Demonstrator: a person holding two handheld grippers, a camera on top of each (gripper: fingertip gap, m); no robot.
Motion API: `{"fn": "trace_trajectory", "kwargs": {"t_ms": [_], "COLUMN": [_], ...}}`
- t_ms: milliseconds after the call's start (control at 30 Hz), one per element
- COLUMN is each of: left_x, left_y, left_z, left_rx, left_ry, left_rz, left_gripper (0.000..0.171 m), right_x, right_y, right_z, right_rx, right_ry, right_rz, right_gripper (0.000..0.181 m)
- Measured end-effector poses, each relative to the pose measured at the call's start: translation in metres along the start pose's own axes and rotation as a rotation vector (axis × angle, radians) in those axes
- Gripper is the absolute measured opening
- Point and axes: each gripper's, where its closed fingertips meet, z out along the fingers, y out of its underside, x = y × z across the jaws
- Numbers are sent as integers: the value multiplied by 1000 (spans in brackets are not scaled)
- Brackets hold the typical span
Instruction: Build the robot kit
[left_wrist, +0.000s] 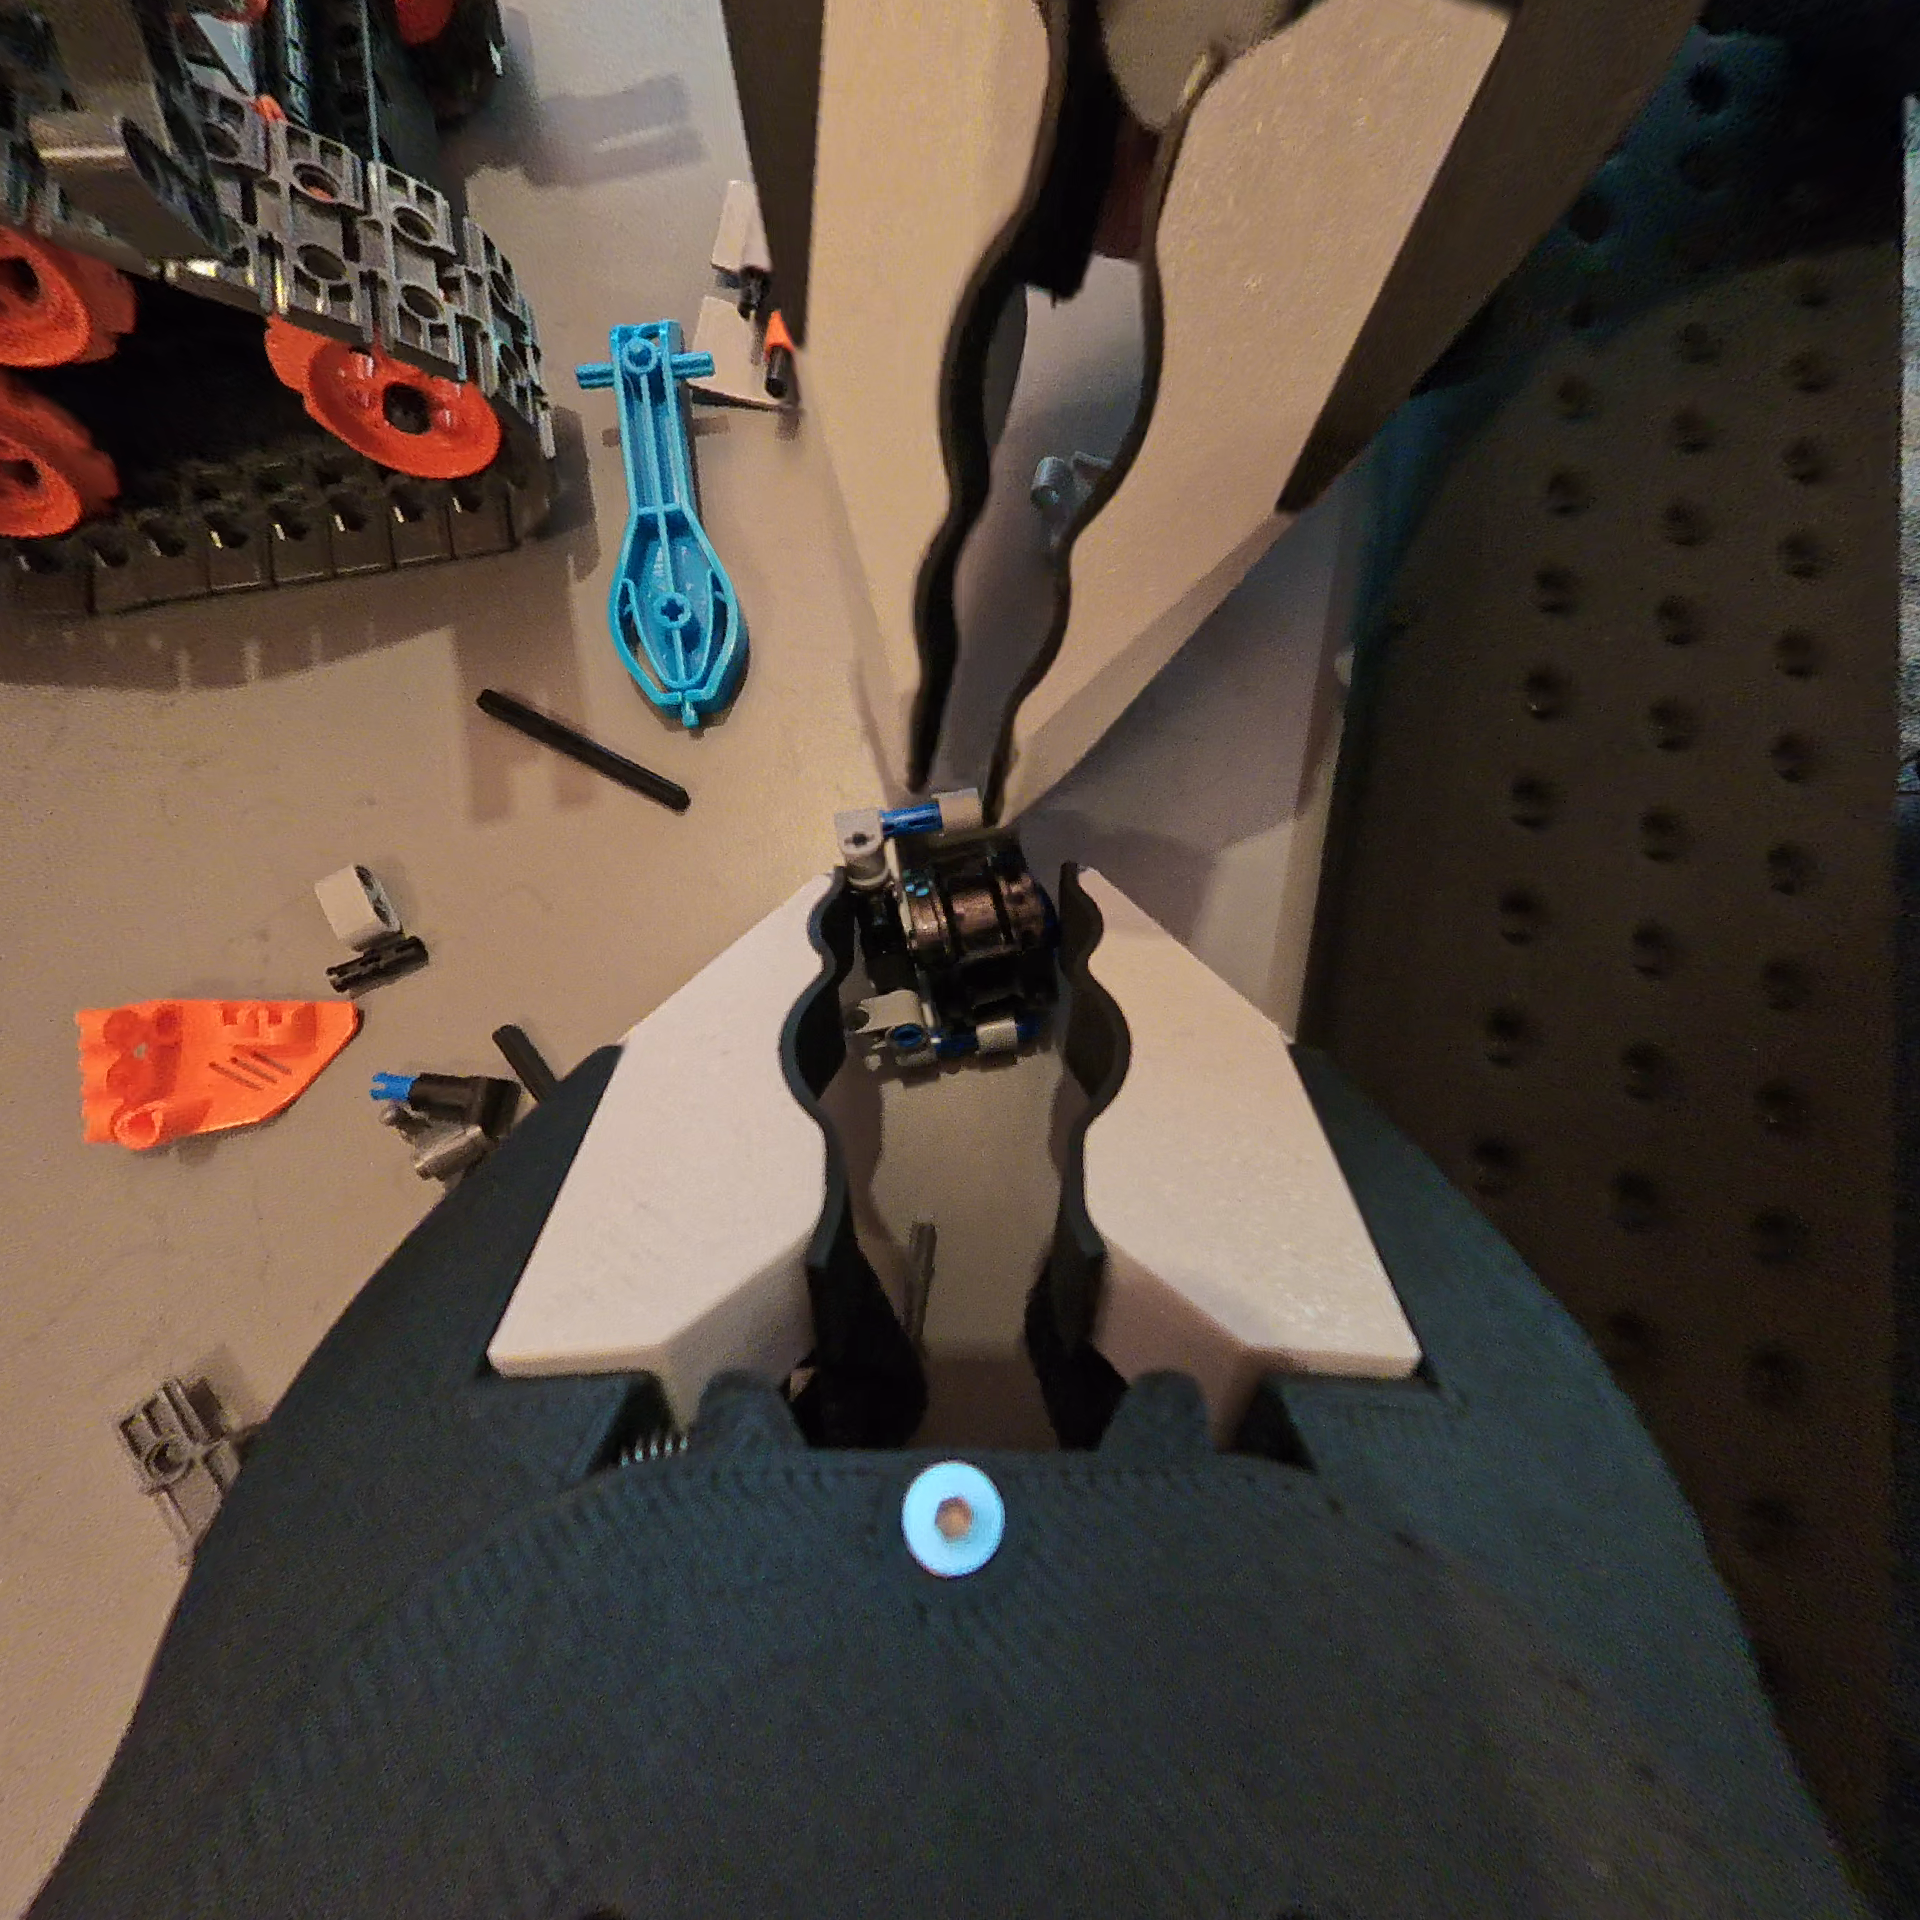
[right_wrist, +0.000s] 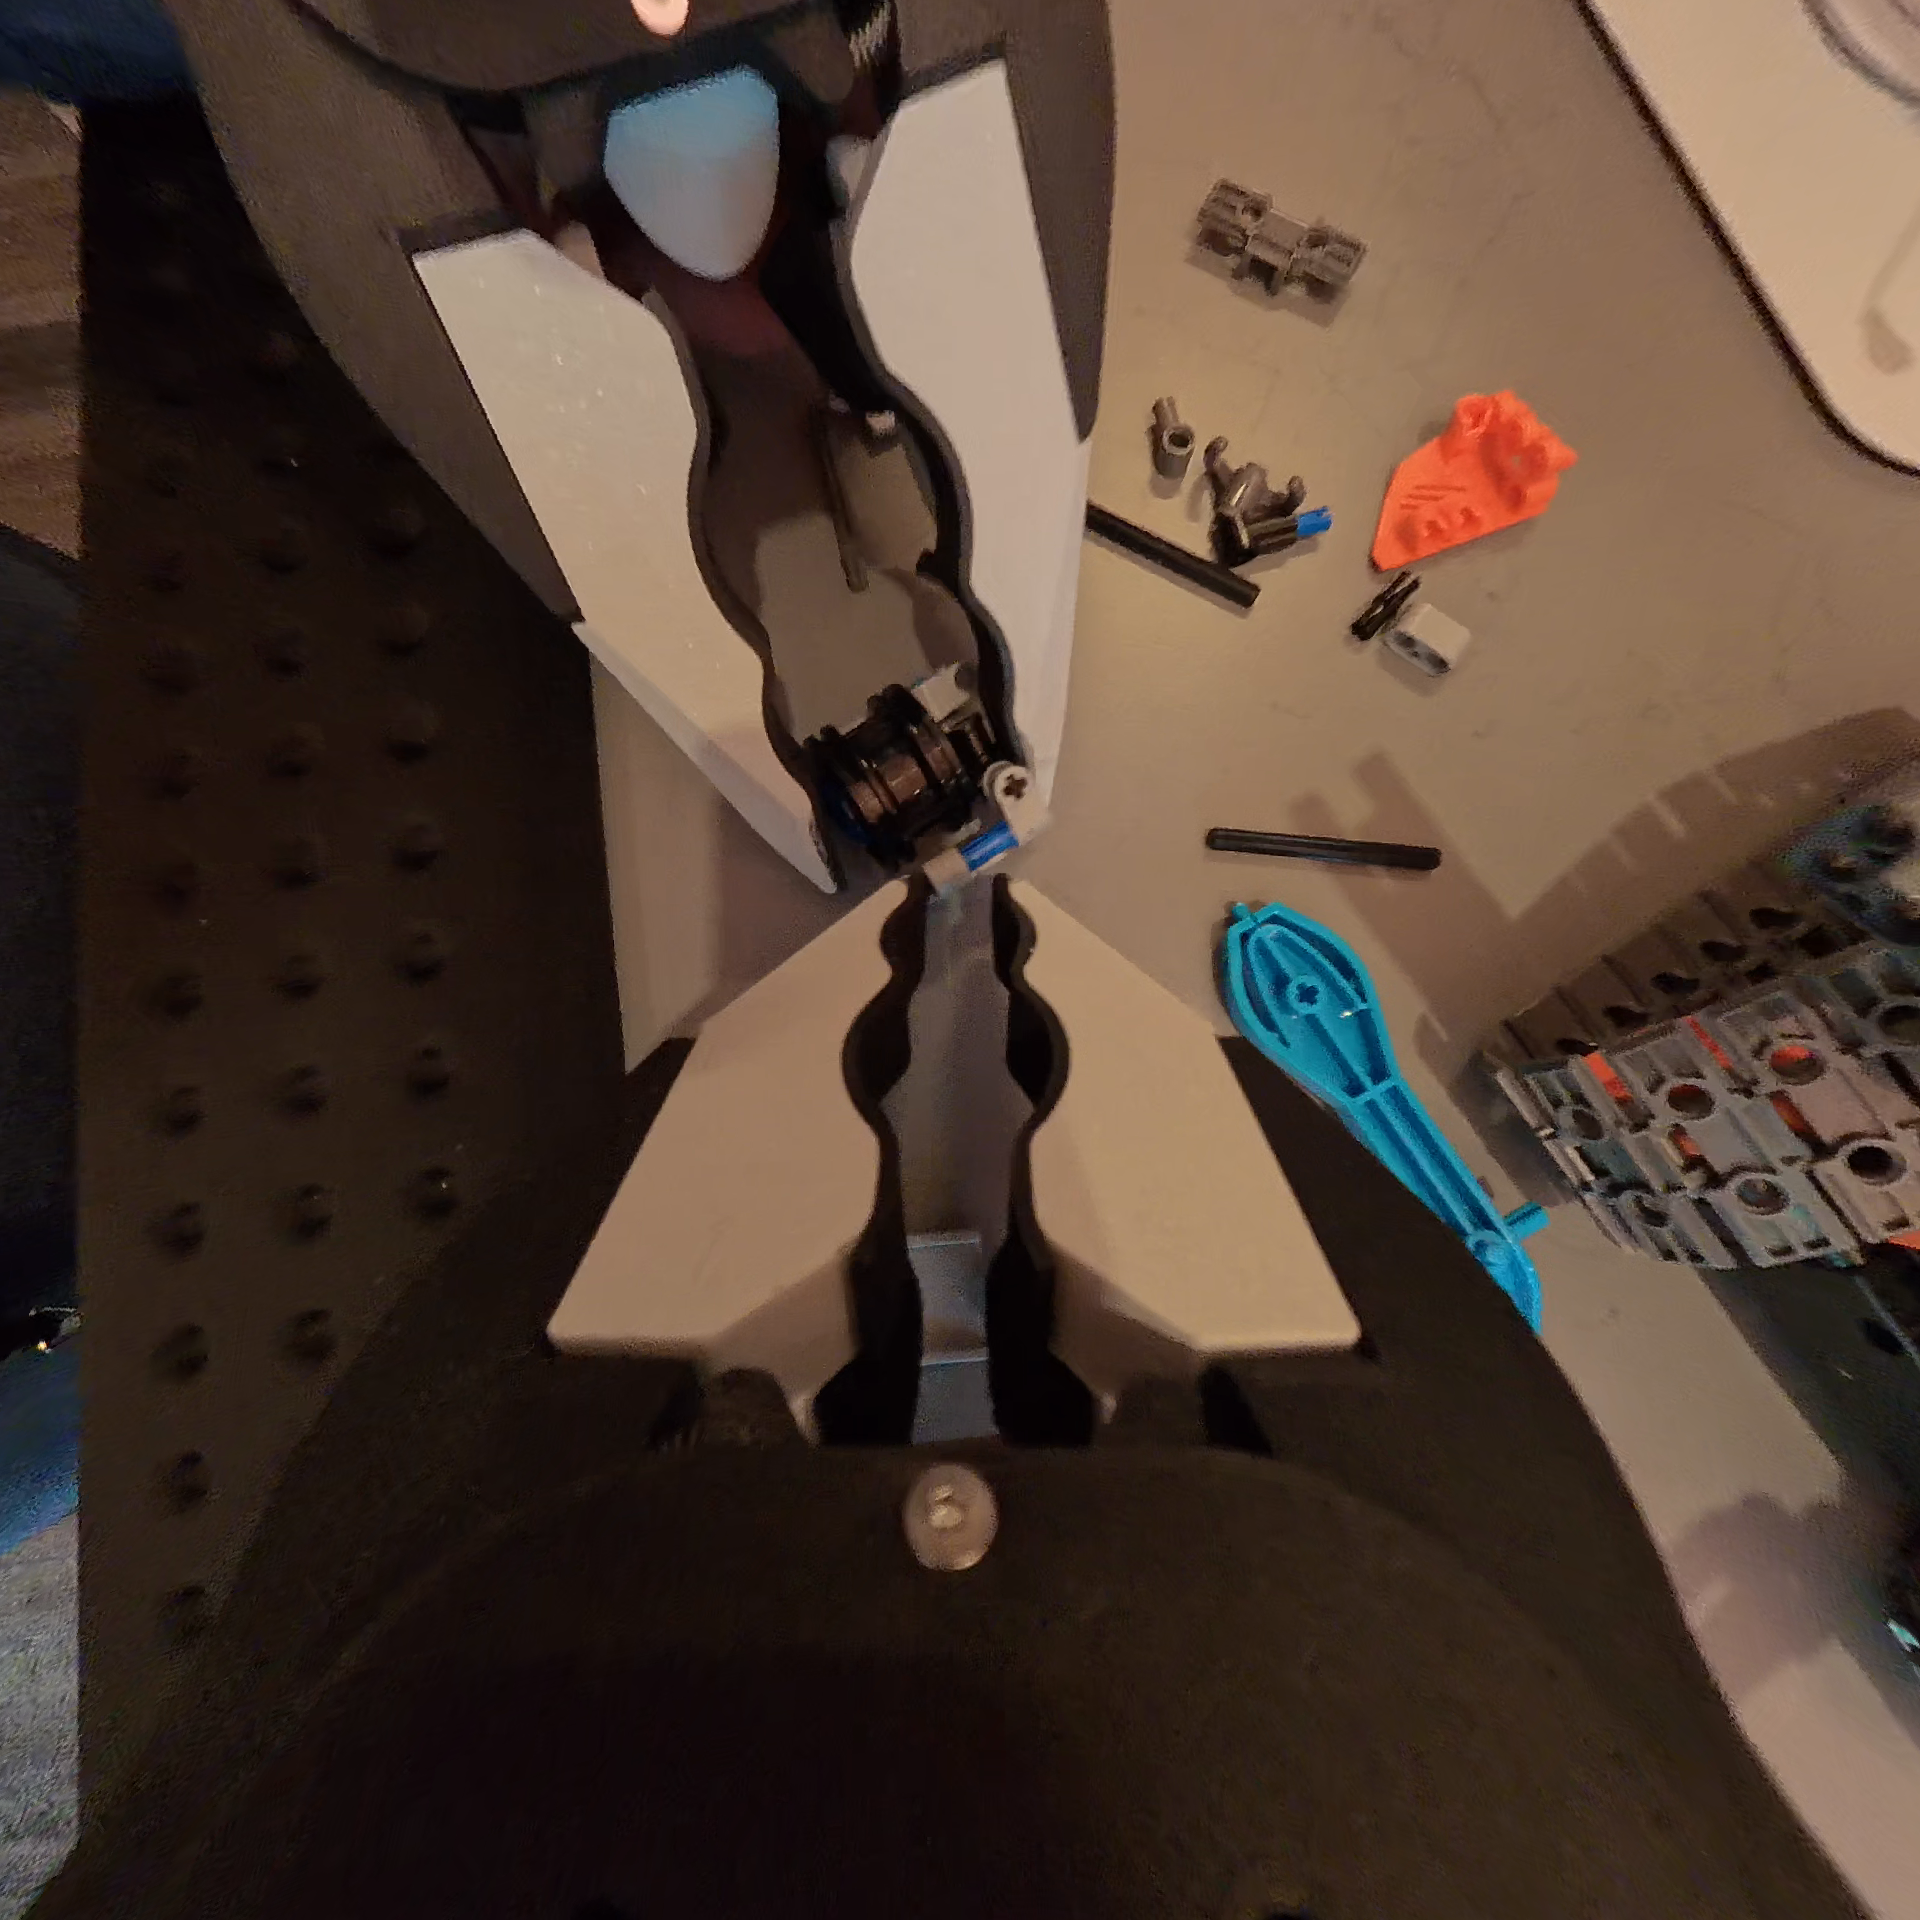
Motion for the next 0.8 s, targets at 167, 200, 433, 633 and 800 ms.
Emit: {"fn": "trace_trajectory", "kwargs": {"t_ms": [167,200,433,633,800], "left_x": [-4,-6,-7,-8,-8], "left_y": [0,1,2,1,1], "left_z": [0,1,2,3,2], "left_rx": [-2,-10,-15,-5,-7], "left_ry": [3,-3,2,-10,-62], "left_rz": [1,13,57,72,90], "left_gripper": [39,40,37,36,36], "right_x": [4,5,3,4,4], "right_y": [1,2,2,2,2], "right_z": [3,4,7,8,8], "right_rx": [19,17,23,21,26], "right_ry": [25,32,28,51,59], "right_rz": [-3,-6,-12,-35,-34], "right_gripper": [2,2,1,0,0]}}
